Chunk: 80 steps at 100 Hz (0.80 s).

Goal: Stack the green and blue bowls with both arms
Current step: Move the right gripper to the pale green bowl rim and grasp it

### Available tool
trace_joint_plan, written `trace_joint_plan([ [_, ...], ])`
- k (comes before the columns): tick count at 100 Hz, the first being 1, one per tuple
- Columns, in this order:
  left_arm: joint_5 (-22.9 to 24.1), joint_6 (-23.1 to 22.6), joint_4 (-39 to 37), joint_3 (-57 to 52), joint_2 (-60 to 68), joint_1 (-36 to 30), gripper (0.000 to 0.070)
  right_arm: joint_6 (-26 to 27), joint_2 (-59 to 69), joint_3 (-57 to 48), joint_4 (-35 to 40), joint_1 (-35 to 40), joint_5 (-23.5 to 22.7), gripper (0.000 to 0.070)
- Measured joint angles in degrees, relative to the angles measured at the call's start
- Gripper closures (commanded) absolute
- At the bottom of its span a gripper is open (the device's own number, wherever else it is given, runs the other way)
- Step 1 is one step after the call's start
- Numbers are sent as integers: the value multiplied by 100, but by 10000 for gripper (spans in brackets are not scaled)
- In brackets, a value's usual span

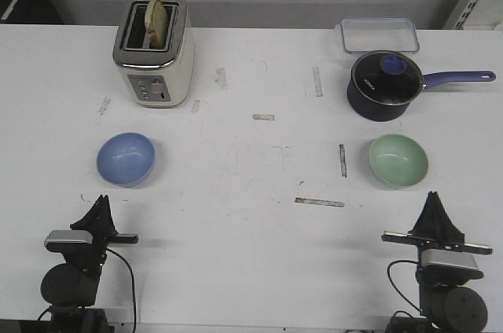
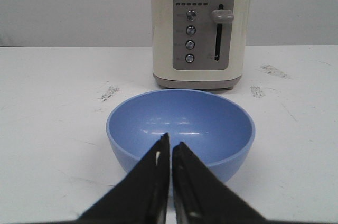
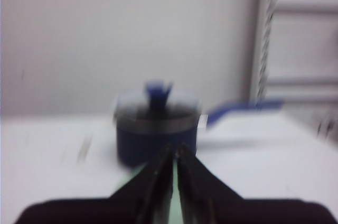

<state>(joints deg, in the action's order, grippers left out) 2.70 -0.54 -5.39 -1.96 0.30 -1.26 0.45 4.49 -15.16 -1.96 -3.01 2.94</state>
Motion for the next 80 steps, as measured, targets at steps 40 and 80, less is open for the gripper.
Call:
trace_joint_plan([
  [40,0,0,0,0,0,0,698,-2,3296,-4155,2892,-2,4,248],
  [80,-2,0,2,0,0,0,698,-44,6050,-5250,4548,-608,-81,229],
])
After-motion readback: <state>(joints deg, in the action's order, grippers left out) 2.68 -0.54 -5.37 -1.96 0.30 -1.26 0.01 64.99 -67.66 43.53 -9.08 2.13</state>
